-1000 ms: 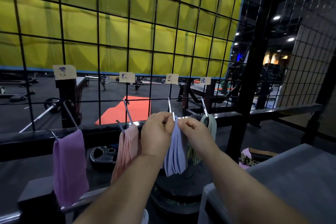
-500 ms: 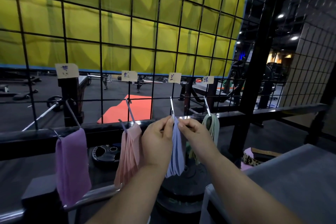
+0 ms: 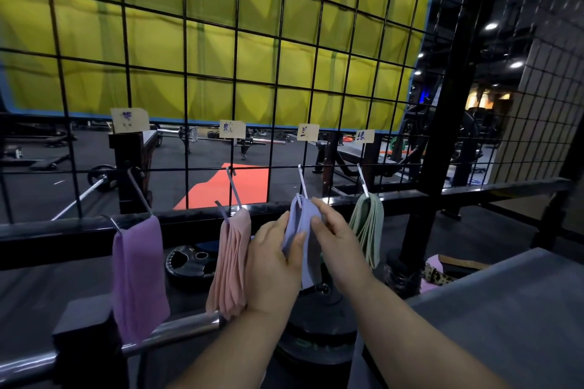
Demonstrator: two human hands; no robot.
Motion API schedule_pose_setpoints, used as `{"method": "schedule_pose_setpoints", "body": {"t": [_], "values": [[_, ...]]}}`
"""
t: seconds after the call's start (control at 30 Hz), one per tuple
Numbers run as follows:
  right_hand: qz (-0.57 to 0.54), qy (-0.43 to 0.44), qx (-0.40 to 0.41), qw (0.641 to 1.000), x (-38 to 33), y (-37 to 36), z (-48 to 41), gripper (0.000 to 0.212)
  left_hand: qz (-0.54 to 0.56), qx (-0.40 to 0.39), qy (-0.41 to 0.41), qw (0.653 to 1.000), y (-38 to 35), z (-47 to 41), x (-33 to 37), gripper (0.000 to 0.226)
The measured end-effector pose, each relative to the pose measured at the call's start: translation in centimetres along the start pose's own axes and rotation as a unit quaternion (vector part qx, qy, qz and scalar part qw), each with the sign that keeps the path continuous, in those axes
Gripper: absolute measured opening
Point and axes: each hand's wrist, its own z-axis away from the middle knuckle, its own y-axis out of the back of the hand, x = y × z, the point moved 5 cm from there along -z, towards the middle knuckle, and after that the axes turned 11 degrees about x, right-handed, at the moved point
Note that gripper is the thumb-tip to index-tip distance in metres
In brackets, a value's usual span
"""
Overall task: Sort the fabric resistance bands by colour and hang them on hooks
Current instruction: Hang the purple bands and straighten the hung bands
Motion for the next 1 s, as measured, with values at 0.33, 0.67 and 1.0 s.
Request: {"method": "schedule_pose_setpoints", "body": {"t": [0.33, 0.67, 1.0], "values": [[0.036, -0.016, 0.041, 0.998, -1.0, 0.1, 0.1, 0.04, -0.053, 0.0, 0.033, 0.998, 0.6, -0.5, 1.1, 0.058], [0.088, 0.003, 0.038, 0.995, -0.8, -0.5, 0.7, 0.045, -0.11, -0.019, 0.036, 0.993, 0.1, 0.8, 0.3, 0.048], [0.089, -0.001, 0.04, 0.995, -0.7, -0.2, 1.2, 0.047, -0.11, -0.029, 0.039, 0.993, 0.4, 1.1, 0.8, 0.049]]}}
